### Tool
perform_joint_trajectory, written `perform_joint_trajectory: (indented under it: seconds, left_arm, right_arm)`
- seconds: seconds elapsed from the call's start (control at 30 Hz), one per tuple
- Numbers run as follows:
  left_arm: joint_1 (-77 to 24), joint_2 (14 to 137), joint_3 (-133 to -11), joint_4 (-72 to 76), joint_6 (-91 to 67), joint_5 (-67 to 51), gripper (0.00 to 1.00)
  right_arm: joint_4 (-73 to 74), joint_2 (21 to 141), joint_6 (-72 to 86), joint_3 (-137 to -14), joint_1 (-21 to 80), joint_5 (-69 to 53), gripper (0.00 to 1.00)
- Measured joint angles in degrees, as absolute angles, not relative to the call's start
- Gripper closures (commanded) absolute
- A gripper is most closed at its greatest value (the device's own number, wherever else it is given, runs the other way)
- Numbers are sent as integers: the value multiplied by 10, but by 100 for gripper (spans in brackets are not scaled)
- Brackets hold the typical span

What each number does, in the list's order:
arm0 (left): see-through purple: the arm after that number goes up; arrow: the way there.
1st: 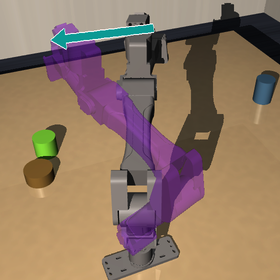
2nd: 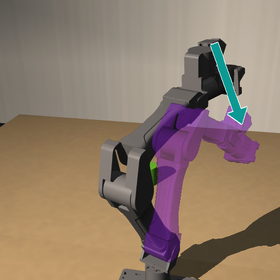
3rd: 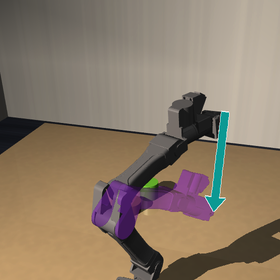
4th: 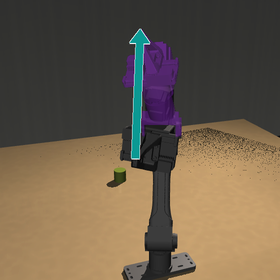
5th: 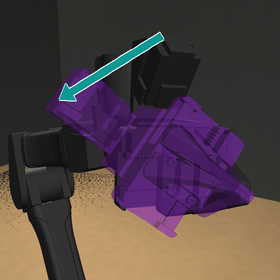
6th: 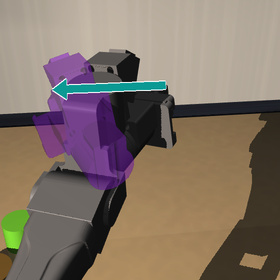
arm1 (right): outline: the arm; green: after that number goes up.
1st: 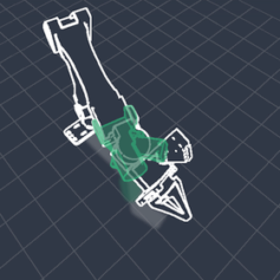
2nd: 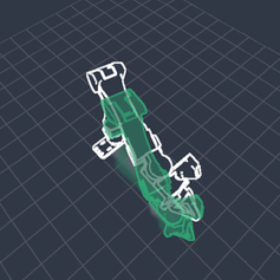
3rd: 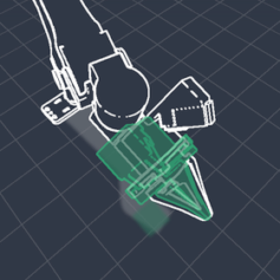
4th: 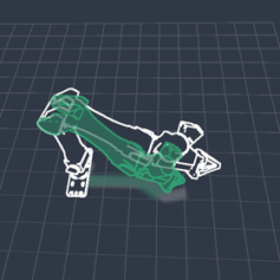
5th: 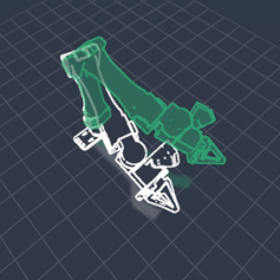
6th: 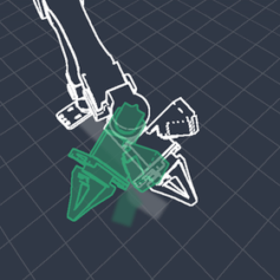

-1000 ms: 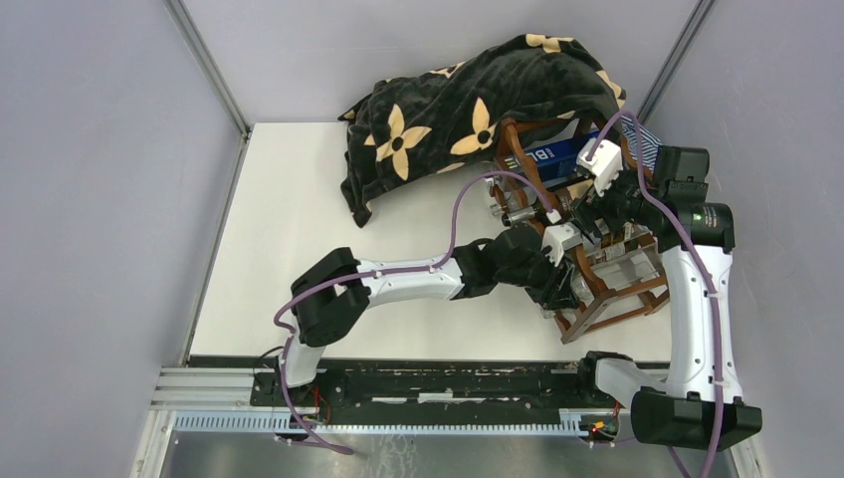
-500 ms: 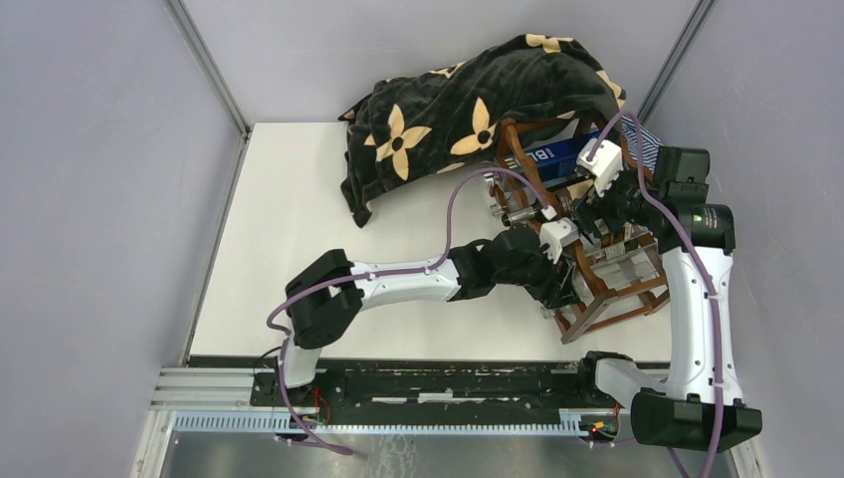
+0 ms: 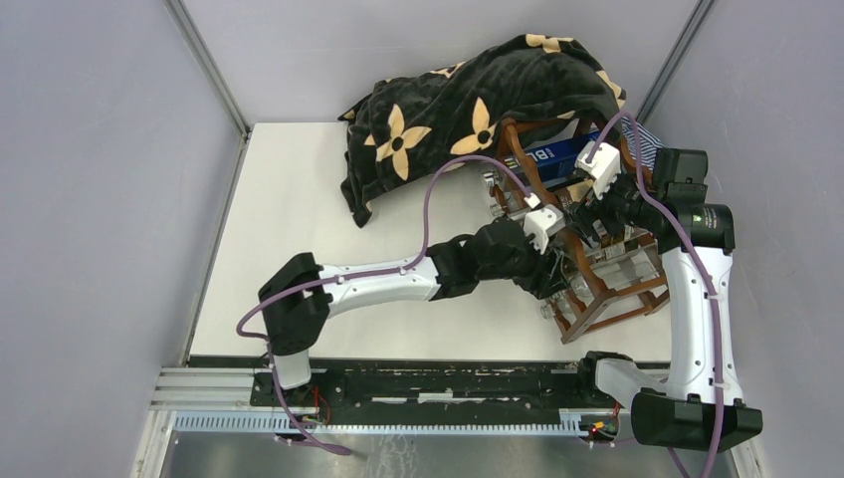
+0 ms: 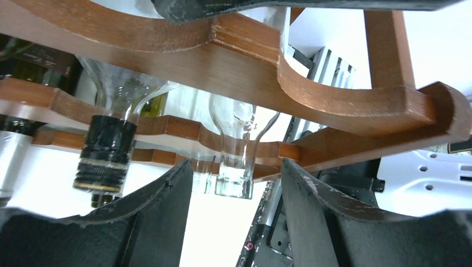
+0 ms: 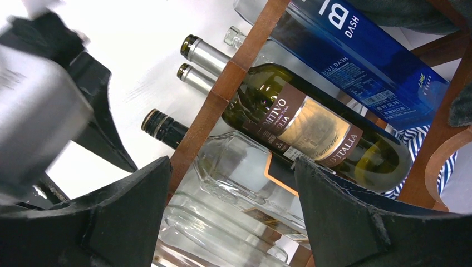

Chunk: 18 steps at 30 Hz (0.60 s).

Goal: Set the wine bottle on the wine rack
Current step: Reset both arms

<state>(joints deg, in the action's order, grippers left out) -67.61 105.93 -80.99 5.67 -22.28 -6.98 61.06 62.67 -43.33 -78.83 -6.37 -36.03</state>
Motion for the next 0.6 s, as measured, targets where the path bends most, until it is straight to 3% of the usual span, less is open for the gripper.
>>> perform_joint_trajectory:
  seconds: [0.07, 0.2, 0.27, 0.4, 0.6]
  left_arm:
    - [-676, 1039, -797, 56, -215, -65, 40]
    - [-680, 997, -756, 53, -208, -53, 67]
    - [-683, 979, -733, 46, -201, -47, 76]
    - [-692, 971, -707, 30, -199, -43, 84]
    - [-712, 988, -704, 18, -199, -44, 86]
  right_arm:
    - [612, 627, -433, -788, -64, -361, 13]
    - [613, 627, -433, -788, -64, -361, 13]
    - [614, 627, -433, -788, -64, -362, 13]
    - [613, 627, -431, -788, -64, -363, 13]
    - [613, 627, -427, -788, -64, -365, 13]
